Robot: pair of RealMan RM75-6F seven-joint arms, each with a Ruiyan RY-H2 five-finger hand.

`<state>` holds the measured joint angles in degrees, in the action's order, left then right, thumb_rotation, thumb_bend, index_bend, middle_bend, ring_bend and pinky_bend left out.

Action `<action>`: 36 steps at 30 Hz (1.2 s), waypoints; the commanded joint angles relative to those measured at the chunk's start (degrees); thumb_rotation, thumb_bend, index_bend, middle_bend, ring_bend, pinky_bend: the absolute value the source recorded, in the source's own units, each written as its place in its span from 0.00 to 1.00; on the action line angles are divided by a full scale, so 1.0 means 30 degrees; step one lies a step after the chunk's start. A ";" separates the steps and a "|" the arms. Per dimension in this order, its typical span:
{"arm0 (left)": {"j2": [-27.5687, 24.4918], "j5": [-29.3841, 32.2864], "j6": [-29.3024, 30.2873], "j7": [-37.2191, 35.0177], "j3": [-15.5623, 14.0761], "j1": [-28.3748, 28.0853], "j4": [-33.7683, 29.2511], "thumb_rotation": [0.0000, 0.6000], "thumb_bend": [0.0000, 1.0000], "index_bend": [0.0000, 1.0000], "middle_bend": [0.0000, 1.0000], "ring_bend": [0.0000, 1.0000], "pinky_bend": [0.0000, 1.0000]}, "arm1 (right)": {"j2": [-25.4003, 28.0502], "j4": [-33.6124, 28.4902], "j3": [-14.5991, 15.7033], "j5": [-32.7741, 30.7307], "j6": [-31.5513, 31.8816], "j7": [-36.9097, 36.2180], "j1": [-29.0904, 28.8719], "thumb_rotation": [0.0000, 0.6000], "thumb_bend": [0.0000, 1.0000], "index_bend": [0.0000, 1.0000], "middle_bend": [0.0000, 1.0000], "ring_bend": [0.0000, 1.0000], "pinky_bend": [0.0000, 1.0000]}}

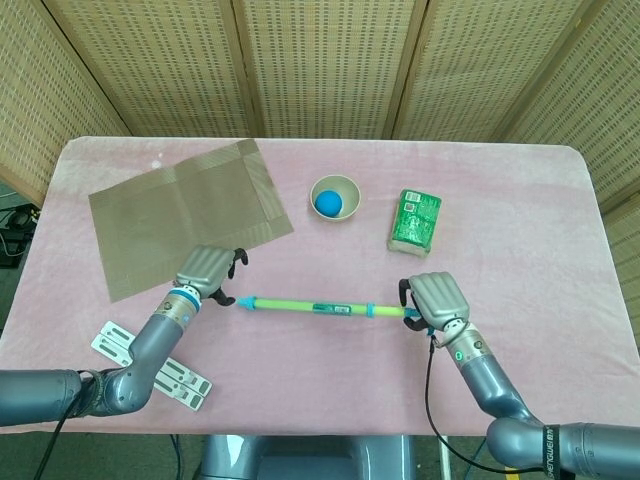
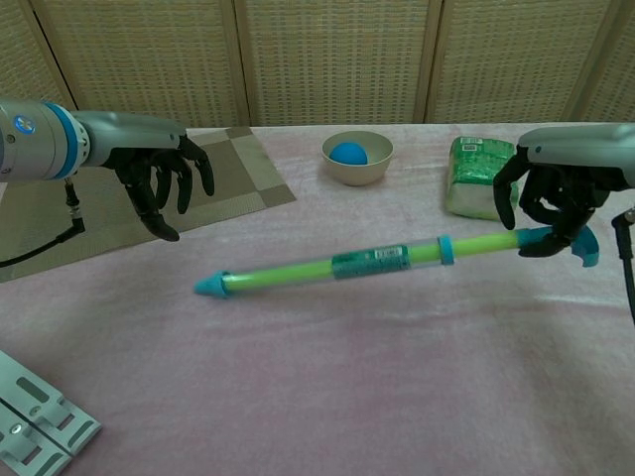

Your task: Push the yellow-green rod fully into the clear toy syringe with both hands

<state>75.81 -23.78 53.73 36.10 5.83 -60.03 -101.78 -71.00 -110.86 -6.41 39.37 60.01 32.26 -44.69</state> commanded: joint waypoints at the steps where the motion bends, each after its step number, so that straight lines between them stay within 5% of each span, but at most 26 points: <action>1: -0.0723 0.1028 -0.0407 0.0938 -0.0759 -0.0455 -0.0628 1.00 0.10 0.13 0.07 0.15 0.28 | 0.0881 -0.1137 0.0780 -0.2865 0.0084 0.1937 -0.0698 1.00 0.26 0.36 0.53 0.61 0.45; 4: -0.1222 0.1702 -0.0487 0.1428 -0.1176 -0.0733 -0.1166 1.00 0.07 0.07 0.00 0.02 0.20 | 0.1489 -0.1910 0.1184 -0.5150 0.0149 0.3233 -0.1403 1.00 0.22 0.27 0.36 0.45 0.36; 7: -0.1691 0.1891 -0.0397 0.1312 -0.1317 -0.0735 -0.1835 1.00 0.07 0.06 0.00 0.00 0.18 | 0.1808 -0.2413 0.1409 -0.6518 0.0359 0.3789 -0.1824 1.00 0.20 0.23 0.23 0.30 0.29; 13: -0.2590 -0.0620 0.1056 -0.0219 -0.1590 0.0732 -0.3253 1.00 0.07 0.03 0.00 0.00 0.09 | 0.2203 -0.2712 0.1934 -0.5796 0.1777 0.3412 -0.1238 1.00 0.19 0.17 0.05 0.08 0.17; 19: -0.3308 -0.7769 0.5450 -0.2748 -0.3076 0.4583 -0.4126 1.00 0.09 0.00 0.00 0.00 0.00 | 0.2406 -0.2179 0.3166 0.0990 0.4775 -0.0160 0.2143 1.00 0.19 0.14 0.00 0.00 0.07; 26: -0.2554 -1.5682 1.1609 -0.5327 -0.5996 0.9877 -0.1658 1.00 0.09 0.00 0.00 0.00 0.00 | 0.1252 0.2516 0.5403 1.0018 0.8623 -0.6088 0.6708 1.00 0.10 0.06 0.00 0.00 0.00; 36: -0.1634 -1.7913 1.4972 -0.7604 -0.6653 1.4327 0.1898 1.00 0.09 0.00 0.00 0.00 0.00 | 0.0733 0.5187 0.5682 1.2973 1.0363 -0.8917 0.9379 1.00 0.10 0.05 0.00 0.00 0.00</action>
<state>70.18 -76.76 97.33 15.03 -13.32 -19.11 -97.72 -68.38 -95.89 10.29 77.65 90.65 6.09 -17.19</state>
